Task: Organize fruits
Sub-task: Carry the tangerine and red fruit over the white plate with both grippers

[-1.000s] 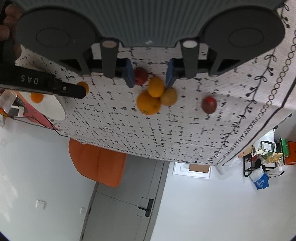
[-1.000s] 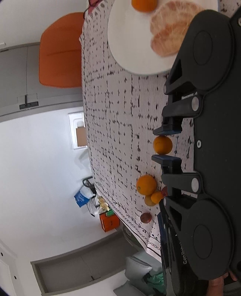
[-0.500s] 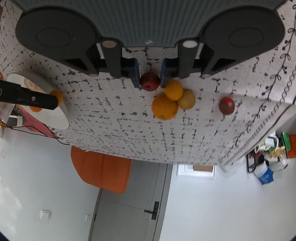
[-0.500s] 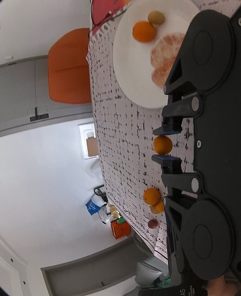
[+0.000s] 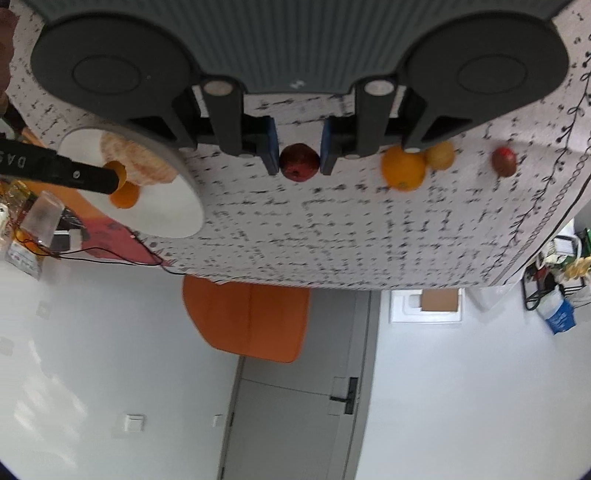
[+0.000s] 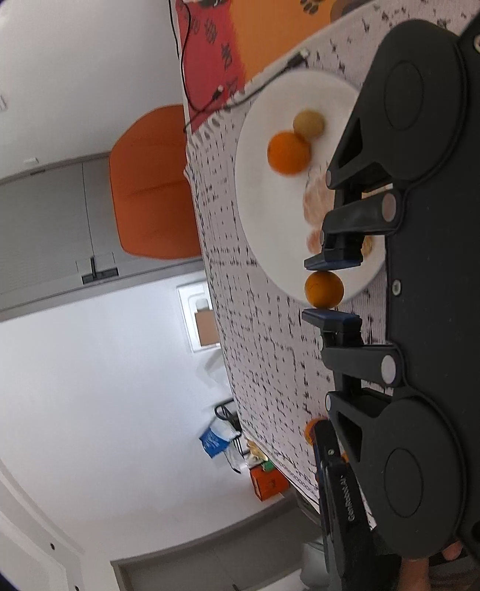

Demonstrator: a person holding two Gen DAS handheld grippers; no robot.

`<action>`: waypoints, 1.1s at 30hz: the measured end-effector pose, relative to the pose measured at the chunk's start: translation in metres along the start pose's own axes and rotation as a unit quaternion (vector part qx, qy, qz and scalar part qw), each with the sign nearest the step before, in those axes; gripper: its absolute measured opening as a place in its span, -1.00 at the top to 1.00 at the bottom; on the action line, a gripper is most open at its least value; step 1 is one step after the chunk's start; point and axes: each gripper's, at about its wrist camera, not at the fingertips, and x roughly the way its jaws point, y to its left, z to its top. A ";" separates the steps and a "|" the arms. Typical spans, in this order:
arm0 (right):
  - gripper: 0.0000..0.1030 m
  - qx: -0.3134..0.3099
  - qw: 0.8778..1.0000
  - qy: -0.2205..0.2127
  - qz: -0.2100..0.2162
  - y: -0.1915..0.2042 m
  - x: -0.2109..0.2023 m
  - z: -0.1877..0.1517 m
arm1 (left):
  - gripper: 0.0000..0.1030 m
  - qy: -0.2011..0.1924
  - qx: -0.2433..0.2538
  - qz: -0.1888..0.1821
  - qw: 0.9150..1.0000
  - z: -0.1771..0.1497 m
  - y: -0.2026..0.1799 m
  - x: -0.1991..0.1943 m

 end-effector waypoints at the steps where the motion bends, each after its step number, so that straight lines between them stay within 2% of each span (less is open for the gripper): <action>1: 0.60 0.002 1.000 -0.001 -0.003 -0.004 -0.002 0.000 | 0.58 -0.002 0.002 -0.004 1.000 0.001 -0.003 0.000; 12: 0.60 0.026 0.999 -0.010 -0.042 -0.038 -0.017 -0.005 | 0.58 -0.018 0.029 -0.038 0.999 0.013 -0.042 0.006; 22: 0.60 0.040 0.998 -0.011 -0.056 -0.058 -0.025 -0.011 | 0.58 -0.016 0.048 -0.055 0.997 0.019 -0.071 0.018; 26: 0.48 0.053 0.997 -0.009 -0.056 -0.065 -0.025 -0.013 | 0.58 -0.011 0.057 -0.060 0.997 0.019 -0.080 0.026; 29: 0.25 0.055 0.997 -0.014 -0.055 -0.068 -0.029 -0.015 | 0.58 -0.006 0.066 -0.062 0.996 0.020 -0.086 0.032; 33: 0.19 0.060 0.997 -0.013 -0.049 -0.071 -0.031 -0.015 | 0.58 -0.002 0.072 -0.066 0.995 0.020 -0.094 0.041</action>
